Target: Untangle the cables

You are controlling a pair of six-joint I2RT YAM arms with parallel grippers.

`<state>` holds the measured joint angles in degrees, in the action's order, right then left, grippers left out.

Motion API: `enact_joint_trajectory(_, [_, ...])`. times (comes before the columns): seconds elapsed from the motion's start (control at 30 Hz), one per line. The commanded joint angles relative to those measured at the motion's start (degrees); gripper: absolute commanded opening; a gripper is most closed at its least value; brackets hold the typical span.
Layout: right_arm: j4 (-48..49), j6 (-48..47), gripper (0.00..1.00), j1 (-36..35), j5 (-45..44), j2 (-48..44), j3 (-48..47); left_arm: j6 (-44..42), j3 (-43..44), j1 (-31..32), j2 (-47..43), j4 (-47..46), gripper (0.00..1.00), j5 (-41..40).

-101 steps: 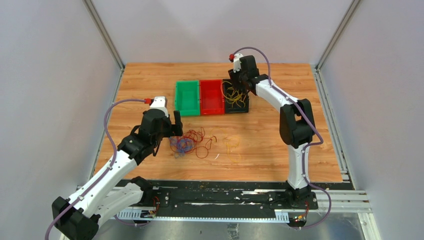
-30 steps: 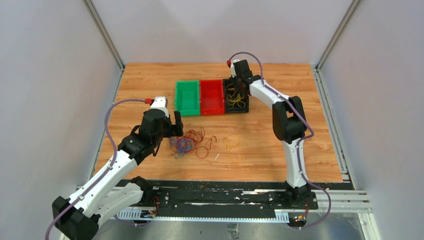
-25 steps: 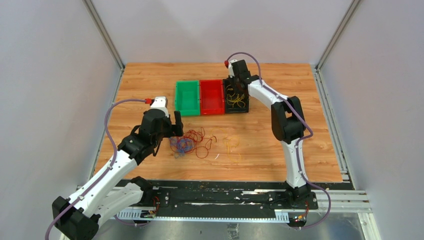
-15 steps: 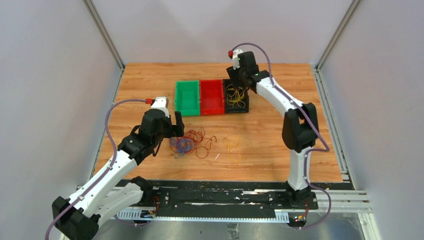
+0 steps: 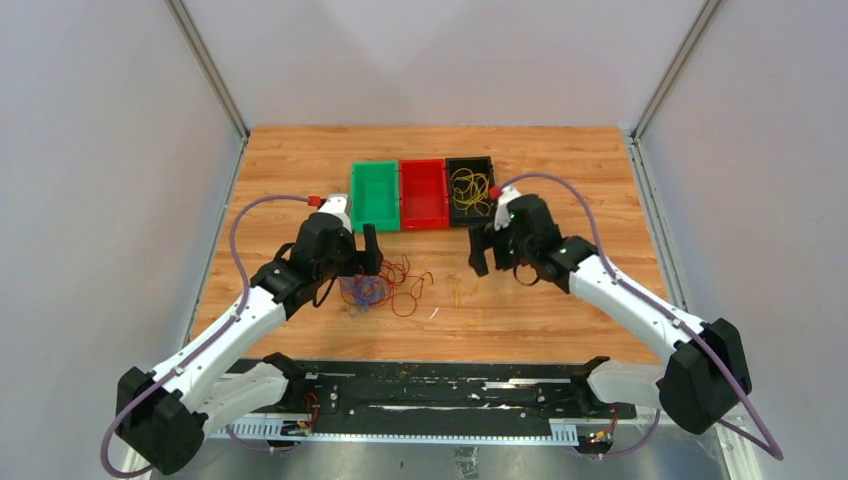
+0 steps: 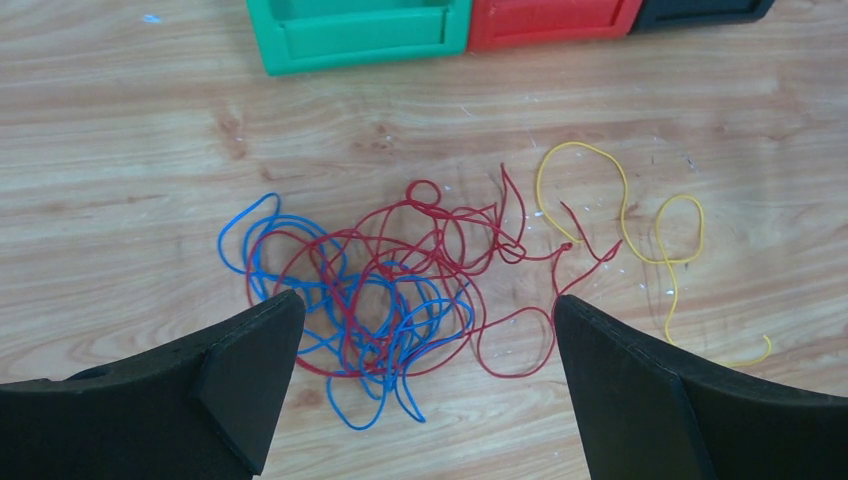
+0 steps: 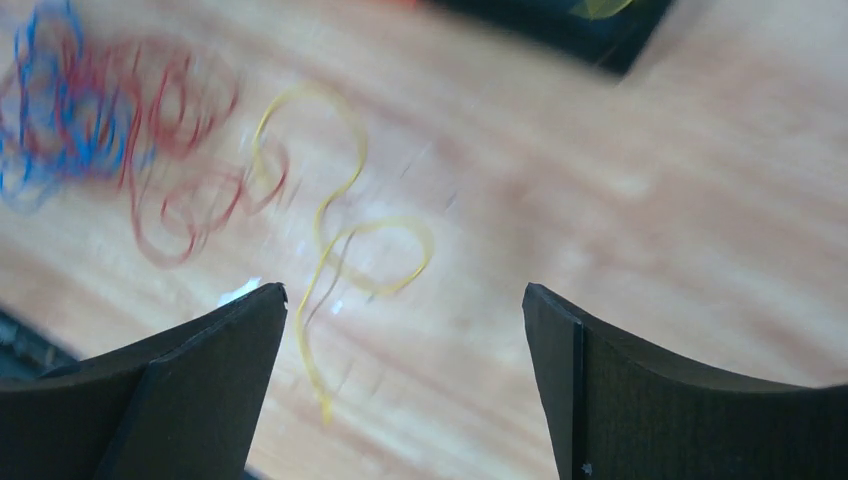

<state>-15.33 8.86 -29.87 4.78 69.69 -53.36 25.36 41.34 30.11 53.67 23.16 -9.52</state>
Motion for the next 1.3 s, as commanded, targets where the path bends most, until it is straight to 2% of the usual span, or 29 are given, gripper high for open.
enact_joint_trajectory(0.0, [-3.62,7.17,0.93,-8.14,-0.96,0.0,4.95,1.3,0.22,0.21,3.43,-3.47,1.0,4.21])
enact_joint_trajectory(0.17, [-3.23,6.88,0.88,-15.66,-4.7,10.83,1.37,1.21,0.12,0.19,4.64,-2.75,1.0,3.72])
enact_joint_trajectory(0.3, [-3.12,4.89,0.8,-20.48,-7.75,20.4,-2.76,1.76,-1.49,0.2,3.02,-1.87,1.0,2.38])
enact_joint_trajectory(0.67, [0.25,6.94,0.61,-21.2,-13.01,27.25,-1.76,2.42,-3.27,0.21,-2.13,1.49,1.0,-1.6])
enact_joint_trajectory(0.73, [1.39,6.49,0.44,-21.2,-14.61,28.36,-1.57,2.36,-3.12,0.17,-2.58,1.89,1.0,-1.87])
enact_joint_trajectory(0.8, [3.19,6.0,0.18,-21.17,-17.06,28.77,-1.13,2.4,-3.11,0.19,-2.87,2.37,1.0,-2.16])
enact_joint_trajectory(0.83, [3.91,5.57,0.07,-21.12,-18.03,28.76,-1.07,2.36,-3.16,0.21,-2.99,2.39,1.0,-2.36])
enact_joint_trajectory(0.87, [3.6,5.15,0.01,-21.11,-19.12,28.35,-1.37,2.39,-3.18,0.21,-3.24,2.65,1.0,-2.61])
enact_joint_trajectory(0.97, [3.53,3.67,0.0,-21.11,-21.44,23.73,-1.29,2.42,-3.28,0.21,-3.76,2.89,1.0,-3.15])
enact_joint_trajectory(1.1, [3.53,0.21,0.0,-20.97,-25.64,11.52,-0.78,2.38,-3.41,0.2,-4.04,2.34,1.0,-2.41])
enact_joint_trajectory(1.27, [3.41,-5.6,0.0,-19.16,-26.58,-0.32,-2.04,2.0,-4.28,0.21,-3.81,-0.28,1.0,1.16])
